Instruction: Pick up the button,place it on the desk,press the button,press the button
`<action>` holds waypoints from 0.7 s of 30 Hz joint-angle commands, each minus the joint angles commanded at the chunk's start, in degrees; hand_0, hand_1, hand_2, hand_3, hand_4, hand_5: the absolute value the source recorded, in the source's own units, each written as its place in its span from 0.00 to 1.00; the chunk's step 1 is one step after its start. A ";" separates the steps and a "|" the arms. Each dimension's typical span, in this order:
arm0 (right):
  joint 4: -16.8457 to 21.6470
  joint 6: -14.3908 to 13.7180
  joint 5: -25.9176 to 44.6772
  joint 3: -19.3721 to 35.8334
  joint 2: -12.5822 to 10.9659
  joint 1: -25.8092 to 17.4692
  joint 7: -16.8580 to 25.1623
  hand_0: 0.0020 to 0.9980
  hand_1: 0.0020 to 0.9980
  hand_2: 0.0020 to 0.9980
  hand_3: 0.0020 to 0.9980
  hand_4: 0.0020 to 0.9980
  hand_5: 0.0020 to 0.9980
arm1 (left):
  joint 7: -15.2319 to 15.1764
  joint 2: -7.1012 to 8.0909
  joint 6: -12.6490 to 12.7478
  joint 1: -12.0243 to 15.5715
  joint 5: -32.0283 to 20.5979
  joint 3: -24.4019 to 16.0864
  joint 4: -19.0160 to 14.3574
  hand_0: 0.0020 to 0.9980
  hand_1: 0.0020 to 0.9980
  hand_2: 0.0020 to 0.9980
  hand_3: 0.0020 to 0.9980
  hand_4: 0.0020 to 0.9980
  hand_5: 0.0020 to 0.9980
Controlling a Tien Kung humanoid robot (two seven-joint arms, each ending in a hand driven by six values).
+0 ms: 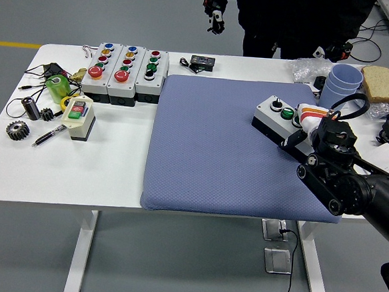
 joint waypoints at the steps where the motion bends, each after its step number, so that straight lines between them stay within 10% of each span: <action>1: -0.19 -0.19 0.12 -0.72 -0.06 0.03 0.25 0.45 0.37 0.54 0.65 1.00 0.24 | 0.00 0.01 0.00 0.06 -0.06 0.03 0.00 0.62 0.66 0.68 0.60 0.34 0.64; 3: -0.20 -2.10 0.70 -1.85 -0.37 -0.11 1.05 0.32 0.17 0.39 0.48 0.98 0.29 | 0.05 0.02 -0.03 0.18 0.18 -0.17 0.00 0.62 0.66 0.68 0.60 0.34 0.65; 9: 0.87 -7.88 0.99 -4.70 -2.11 -0.36 2.59 0.32 0.17 0.39 0.48 0.98 0.29 | 0.21 0.03 -0.09 0.47 0.96 -0.73 0.00 0.62 0.66 0.68 0.60 0.34 0.65; 10: 2.07 -10.34 0.87 -5.10 -3.15 -0.68 3.17 0.15 0.01 0.26 0.37 0.90 0.27 | 0.21 0.02 -0.08 0.52 1.01 -0.79 0.00 0.62 0.66 0.68 0.60 0.34 0.64; 13: 4.78 -15.83 0.20 -5.39 -5.19 -1.26 5.01 0.15 0.01 0.26 0.37 0.90 0.27 | 0.14 0.04 -0.06 0.62 0.87 -0.77 0.00 0.62 0.66 0.68 0.60 0.34 0.64; 21: 18.83 -20.40 1.11 -8.49 -14.30 -2.36 21.77 0.08 0.00 0.21 0.36 0.76 0.22 | -0.11 0.11 -0.04 0.51 0.43 -0.89 0.00 0.62 0.66 0.68 0.60 0.34 0.64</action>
